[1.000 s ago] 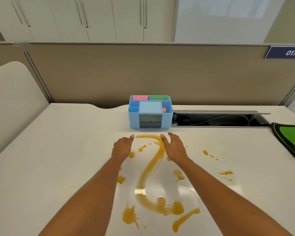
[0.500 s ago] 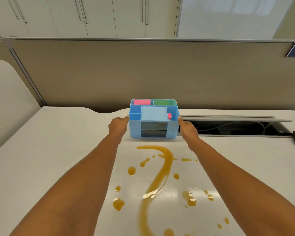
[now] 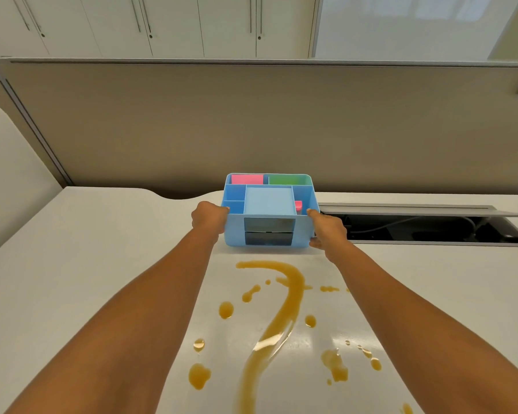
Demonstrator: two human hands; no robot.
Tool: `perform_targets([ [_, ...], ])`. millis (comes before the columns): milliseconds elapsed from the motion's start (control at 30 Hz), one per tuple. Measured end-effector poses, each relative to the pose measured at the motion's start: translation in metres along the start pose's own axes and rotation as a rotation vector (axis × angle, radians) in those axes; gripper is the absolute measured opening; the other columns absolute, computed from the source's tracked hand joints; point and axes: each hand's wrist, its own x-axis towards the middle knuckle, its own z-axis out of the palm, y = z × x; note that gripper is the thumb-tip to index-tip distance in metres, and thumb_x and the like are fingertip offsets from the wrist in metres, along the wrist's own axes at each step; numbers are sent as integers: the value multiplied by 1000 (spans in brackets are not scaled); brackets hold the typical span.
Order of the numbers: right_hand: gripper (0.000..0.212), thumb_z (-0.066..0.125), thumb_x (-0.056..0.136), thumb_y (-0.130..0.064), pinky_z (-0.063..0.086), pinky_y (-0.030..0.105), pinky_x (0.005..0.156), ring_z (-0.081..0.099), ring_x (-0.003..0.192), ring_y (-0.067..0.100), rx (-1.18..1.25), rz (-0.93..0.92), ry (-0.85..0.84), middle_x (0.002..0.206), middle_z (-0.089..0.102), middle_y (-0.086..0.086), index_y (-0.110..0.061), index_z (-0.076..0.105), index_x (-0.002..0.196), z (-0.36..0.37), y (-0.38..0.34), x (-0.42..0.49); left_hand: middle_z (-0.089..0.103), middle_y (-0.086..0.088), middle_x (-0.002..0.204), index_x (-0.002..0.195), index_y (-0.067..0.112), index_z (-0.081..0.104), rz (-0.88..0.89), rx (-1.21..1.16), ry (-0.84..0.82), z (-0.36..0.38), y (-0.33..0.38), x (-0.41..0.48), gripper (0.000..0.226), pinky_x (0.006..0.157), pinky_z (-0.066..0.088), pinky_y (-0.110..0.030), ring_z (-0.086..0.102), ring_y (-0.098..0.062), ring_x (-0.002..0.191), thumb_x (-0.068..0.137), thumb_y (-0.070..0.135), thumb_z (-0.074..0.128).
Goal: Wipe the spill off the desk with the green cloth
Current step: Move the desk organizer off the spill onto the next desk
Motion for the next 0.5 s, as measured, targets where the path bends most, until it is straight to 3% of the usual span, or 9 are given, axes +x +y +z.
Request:
perform_targets([
  [67, 45, 52, 91, -35, 52, 38, 91, 54, 115, 30, 33, 18, 12, 124, 55, 17, -8, 44, 125, 0, -1, 1, 50, -12, 94, 81, 8, 44, -5, 7, 16, 1, 0, 2, 18, 87, 53, -34, 52, -23, 87, 88, 16, 58],
  [200, 42, 50, 92, -30, 53, 37, 89, 53, 115, 30, 73, 30, 33, 123, 54, 17, -7, 43, 126, 0, -4, 1, 53, -13, 91, 62, 13, 36, 45, 86, 59, 2, 2, 6, 34, 76, 49, -29, 54, -23, 83, 88, 15, 58],
  [367, 38, 48, 93, -26, 55, 40, 86, 55, 114, 32, 55, -4, 55, 124, 55, 18, -5, 46, 125, 0, -7, -2, 54, -14, 91, 85, 5, 48, 138, 161, 89, 6, 0, 5, 13, 71, 43, -27, 53, -22, 82, 90, 13, 56],
  [500, 36, 50, 93, -24, 55, 41, 87, 54, 116, 33, 81, 2, 47, 125, 55, 18, -5, 46, 124, 1, -8, -8, 52, -14, 89, 86, 4, 49, 180, 150, 108, 1, -1, 1, 12, 72, 45, -29, 52, -23, 82, 90, 13, 55],
])
